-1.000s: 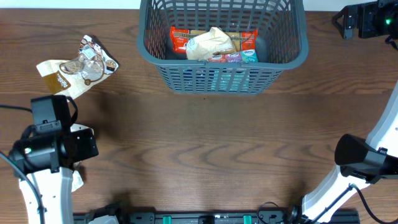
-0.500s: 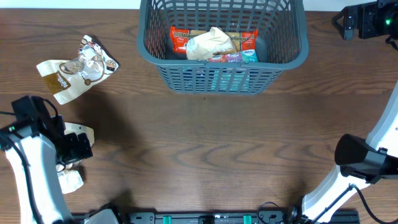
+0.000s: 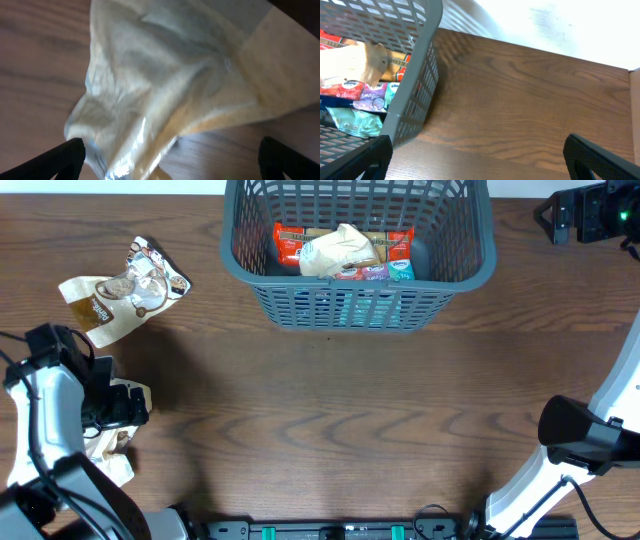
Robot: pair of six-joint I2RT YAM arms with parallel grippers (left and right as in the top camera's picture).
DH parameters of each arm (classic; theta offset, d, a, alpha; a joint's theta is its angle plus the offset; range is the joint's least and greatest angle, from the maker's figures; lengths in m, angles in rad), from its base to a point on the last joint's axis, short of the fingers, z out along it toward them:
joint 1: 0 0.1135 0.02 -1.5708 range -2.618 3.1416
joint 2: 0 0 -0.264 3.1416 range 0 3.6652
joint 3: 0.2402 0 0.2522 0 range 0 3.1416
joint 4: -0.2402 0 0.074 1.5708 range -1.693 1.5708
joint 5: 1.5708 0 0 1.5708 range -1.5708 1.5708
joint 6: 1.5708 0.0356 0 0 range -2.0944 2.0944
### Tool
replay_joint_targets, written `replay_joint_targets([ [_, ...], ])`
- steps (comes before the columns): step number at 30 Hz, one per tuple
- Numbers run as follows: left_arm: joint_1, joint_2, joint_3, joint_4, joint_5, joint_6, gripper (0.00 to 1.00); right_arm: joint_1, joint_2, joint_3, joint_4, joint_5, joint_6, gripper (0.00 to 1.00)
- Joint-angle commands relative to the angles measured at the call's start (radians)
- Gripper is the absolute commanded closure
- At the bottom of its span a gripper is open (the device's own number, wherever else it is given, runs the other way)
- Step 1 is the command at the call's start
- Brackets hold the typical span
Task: Pack container
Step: 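Move the left gripper down to the cream pouch near the front and grasp it, then lift the cream pouch with the left gripper and drop it into the basket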
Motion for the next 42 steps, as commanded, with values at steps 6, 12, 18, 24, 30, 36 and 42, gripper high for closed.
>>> replay_joint_targets([
  [6, 0.013, 0.122, -0.002, 0.039, -0.016, 0.159, 0.01, -0.007, 0.003, -0.001, -0.001, 0.001, -0.010, 0.01],
  [12, 0.022, 0.209, -0.002, 0.070, -0.014, 0.142, 0.04, -0.007, 0.003, -0.001, -0.001, 0.000, -0.010, 0.01],
  [18, 0.022, 0.217, -0.002, 0.089, -0.006, 0.116, 0.48, -0.007, 0.003, -0.001, -0.006, 0.001, -0.010, 0.01],
  [24, 0.021, 0.217, -0.002, 0.084, 0.064, 0.101, 0.94, -0.007, 0.003, -0.001, -0.006, 0.000, -0.010, 0.01],
  [30, 0.021, 0.211, 0.021, 0.090, 0.074, -0.113, 0.94, -0.007, 0.003, -0.001, -0.008, 0.000, -0.010, 0.01],
  [36, 0.013, 0.174, 0.124, 0.013, 0.226, -0.267, 0.94, -0.007, 0.003, -0.001, -0.008, 0.000, -0.010, 0.01],
  [42, -0.059, 0.111, 0.344, -0.129, 0.359, -0.311, 0.94, -0.007, 0.003, -0.001, -0.010, 0.000, -0.010, 0.01],
])
